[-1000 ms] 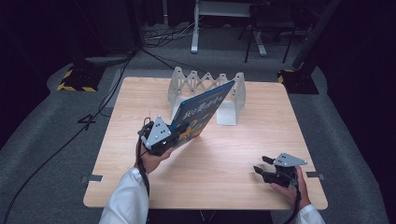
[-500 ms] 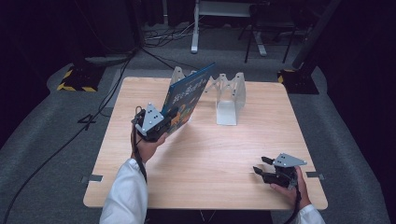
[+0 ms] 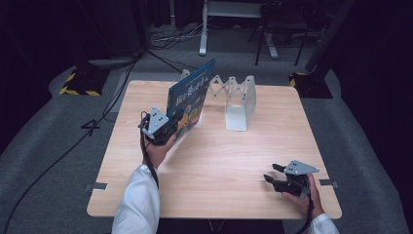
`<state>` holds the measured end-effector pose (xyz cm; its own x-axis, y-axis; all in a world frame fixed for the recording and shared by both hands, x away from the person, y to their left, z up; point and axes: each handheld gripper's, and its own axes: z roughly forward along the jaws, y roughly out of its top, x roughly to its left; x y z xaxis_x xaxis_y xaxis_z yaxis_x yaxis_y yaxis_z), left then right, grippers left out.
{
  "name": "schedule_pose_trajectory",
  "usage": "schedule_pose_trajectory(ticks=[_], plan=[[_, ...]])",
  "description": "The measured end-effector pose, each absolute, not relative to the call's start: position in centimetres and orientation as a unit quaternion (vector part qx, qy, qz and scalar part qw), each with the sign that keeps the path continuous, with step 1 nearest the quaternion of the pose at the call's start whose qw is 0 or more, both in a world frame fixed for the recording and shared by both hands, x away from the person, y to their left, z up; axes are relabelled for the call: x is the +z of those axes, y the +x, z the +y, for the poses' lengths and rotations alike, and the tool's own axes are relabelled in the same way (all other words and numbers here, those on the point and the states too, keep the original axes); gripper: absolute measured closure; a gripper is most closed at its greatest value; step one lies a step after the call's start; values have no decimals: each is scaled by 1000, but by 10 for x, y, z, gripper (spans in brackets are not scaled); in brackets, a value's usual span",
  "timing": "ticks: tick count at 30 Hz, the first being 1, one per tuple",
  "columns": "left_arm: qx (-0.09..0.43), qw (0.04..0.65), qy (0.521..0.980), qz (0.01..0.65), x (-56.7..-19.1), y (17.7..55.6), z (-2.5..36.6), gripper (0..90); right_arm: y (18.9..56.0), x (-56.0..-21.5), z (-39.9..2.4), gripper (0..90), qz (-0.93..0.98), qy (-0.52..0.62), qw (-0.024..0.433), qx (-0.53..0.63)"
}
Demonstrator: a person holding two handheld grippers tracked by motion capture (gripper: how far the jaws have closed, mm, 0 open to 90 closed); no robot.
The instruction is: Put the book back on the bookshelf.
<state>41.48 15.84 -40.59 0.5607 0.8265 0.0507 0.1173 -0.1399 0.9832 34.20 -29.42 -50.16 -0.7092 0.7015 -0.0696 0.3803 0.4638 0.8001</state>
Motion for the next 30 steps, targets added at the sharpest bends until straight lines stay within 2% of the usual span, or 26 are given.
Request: schedule_pose_trajectory(ticks=[13,30], plan=[[312,555,665,391,-427,416,153,824,342,-502,-293,394,835,324,201,398],[333,540,663,397,-427,391,159,825,342,-502,-292,392,836,323,203,395]])
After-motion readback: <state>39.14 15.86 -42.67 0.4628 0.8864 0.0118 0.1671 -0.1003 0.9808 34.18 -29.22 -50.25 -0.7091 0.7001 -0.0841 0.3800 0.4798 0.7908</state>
